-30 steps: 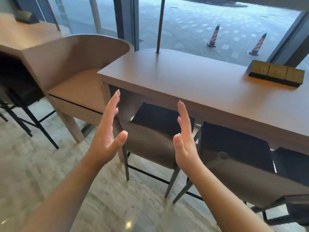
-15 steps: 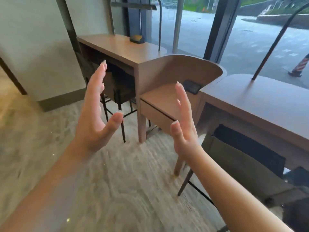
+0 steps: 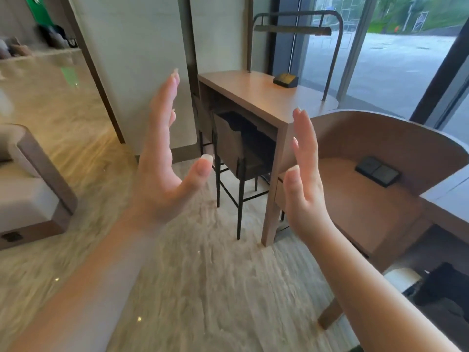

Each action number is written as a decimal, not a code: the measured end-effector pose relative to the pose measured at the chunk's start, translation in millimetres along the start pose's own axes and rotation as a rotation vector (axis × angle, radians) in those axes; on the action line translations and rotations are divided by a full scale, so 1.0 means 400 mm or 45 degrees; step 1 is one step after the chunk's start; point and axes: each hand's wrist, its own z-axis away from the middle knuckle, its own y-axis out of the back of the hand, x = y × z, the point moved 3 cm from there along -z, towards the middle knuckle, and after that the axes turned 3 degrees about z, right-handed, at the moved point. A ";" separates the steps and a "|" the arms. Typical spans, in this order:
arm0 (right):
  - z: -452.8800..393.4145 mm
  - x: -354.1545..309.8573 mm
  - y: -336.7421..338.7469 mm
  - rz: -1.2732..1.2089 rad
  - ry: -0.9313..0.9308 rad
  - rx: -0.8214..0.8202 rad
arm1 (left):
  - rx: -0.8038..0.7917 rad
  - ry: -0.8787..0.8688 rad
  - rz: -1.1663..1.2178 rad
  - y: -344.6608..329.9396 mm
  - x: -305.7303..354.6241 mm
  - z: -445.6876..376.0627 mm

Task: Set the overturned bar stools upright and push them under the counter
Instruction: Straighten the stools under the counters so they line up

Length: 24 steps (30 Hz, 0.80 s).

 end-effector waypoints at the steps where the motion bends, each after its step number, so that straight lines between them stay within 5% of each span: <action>1: -0.037 0.030 -0.012 -0.015 0.011 0.005 | 0.009 0.001 -0.016 -0.004 -0.035 -0.027; 14: -0.379 0.306 -0.218 -0.100 -0.011 -0.065 | 0.097 0.063 -0.104 0.058 -0.416 -0.226; 24: -0.617 0.525 -0.570 -0.022 -0.071 -0.023 | 0.101 0.042 -0.033 0.214 -0.861 -0.351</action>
